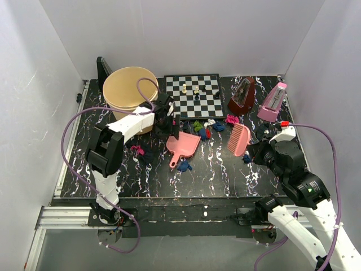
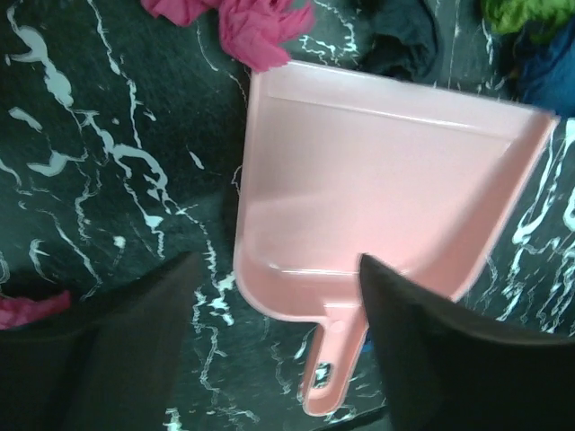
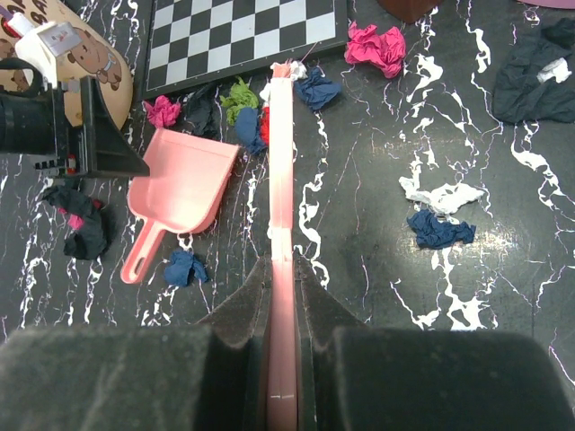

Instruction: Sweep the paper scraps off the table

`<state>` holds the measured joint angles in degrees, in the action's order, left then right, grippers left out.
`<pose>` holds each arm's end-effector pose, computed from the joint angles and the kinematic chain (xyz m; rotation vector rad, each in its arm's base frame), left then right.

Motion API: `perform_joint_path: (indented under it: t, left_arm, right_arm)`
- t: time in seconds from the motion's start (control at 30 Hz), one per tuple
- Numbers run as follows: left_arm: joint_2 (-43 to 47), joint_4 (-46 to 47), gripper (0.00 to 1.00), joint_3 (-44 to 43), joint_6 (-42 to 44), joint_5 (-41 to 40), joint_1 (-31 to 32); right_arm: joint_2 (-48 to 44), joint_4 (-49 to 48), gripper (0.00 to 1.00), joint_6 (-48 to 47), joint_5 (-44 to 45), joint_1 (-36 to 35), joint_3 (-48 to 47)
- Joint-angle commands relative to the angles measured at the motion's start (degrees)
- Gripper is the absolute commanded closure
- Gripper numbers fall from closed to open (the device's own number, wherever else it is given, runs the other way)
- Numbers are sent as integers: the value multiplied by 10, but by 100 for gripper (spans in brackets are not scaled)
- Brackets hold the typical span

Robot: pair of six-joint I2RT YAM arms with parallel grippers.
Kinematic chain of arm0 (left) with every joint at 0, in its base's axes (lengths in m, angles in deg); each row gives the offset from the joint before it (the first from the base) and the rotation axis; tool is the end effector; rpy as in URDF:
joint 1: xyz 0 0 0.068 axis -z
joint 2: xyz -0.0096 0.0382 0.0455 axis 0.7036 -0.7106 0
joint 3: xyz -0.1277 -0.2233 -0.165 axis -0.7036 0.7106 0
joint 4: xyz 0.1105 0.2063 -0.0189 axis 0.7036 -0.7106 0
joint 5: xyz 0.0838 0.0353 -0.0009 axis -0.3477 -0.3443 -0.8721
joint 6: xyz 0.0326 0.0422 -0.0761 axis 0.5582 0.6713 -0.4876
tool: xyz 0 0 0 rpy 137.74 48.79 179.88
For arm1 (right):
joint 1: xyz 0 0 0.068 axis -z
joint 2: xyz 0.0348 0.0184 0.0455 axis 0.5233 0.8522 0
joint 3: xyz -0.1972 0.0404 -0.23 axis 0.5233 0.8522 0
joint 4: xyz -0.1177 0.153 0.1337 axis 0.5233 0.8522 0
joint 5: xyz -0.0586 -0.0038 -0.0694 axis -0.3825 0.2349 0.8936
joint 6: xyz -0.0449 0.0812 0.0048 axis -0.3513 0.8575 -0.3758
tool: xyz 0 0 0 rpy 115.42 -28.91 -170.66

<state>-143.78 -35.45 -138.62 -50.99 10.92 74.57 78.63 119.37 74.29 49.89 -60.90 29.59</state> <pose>0.3404 -0.2056 0.2065 0.1923 2.8465 -0.3614 0.0855 0.0204 0.3281 0.2251 1.9299 0.4241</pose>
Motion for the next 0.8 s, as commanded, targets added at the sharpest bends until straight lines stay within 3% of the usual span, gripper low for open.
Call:
perform_joint_path:
  t: [0.0,0.2,0.4,0.57,0.77]
  left_arm:
    - [65,34,21,23,-4,-30,14]
    - [105,37,15,36,15,-26,50]
    - [178,76,15,109,14,-123,131]
    - [262,214,9,265,3,-173,170]
    - [320,393,8,407,17,-301,235]
  right_arm:
    - [-2,-10,99,-2,0,0,-13]
    - [3,-15,99,0,-1,1,-11]
    - [11,-17,99,-1,-1,1,-10]
    - [8,-23,99,-2,0,1,-4]
    - [13,-24,99,-7,-2,1,-7]
